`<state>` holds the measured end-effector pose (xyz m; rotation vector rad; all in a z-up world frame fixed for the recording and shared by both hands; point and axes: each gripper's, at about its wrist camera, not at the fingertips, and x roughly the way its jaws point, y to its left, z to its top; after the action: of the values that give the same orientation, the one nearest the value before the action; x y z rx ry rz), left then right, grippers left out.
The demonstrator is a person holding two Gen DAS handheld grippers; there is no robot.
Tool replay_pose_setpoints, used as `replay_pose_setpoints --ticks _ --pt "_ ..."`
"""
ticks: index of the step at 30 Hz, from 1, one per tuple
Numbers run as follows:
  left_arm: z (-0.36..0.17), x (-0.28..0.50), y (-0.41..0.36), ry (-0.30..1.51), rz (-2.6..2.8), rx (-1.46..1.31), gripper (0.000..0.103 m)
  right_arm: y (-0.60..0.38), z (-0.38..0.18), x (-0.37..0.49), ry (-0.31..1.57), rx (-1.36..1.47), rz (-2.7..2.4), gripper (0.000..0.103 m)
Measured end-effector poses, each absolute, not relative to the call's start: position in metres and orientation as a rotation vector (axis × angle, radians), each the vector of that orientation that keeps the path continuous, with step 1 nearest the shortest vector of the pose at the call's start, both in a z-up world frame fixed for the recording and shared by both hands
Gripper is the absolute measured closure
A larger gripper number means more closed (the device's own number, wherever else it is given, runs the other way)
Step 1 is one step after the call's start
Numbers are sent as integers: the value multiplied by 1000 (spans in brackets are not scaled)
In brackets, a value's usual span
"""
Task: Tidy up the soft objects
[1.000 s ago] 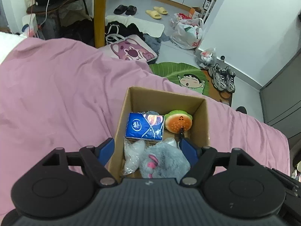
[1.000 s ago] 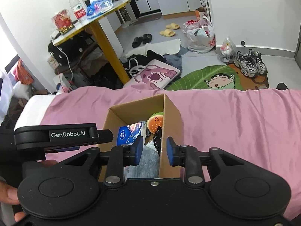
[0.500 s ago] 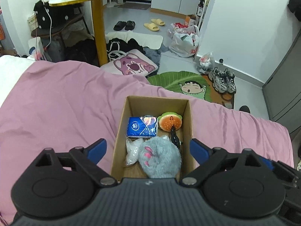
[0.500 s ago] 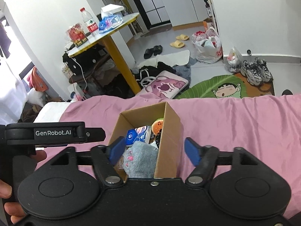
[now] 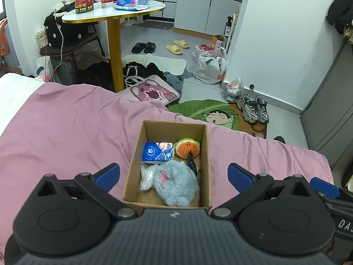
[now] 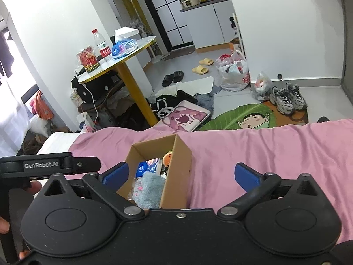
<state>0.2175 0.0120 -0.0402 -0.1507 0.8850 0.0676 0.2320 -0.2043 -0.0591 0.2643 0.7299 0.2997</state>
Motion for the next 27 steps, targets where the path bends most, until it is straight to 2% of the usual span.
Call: replay_pose_setpoints --ticks 27 --pt "-2 136 6 750 5 -106 0 -241 -31 169 673 249 263 0"
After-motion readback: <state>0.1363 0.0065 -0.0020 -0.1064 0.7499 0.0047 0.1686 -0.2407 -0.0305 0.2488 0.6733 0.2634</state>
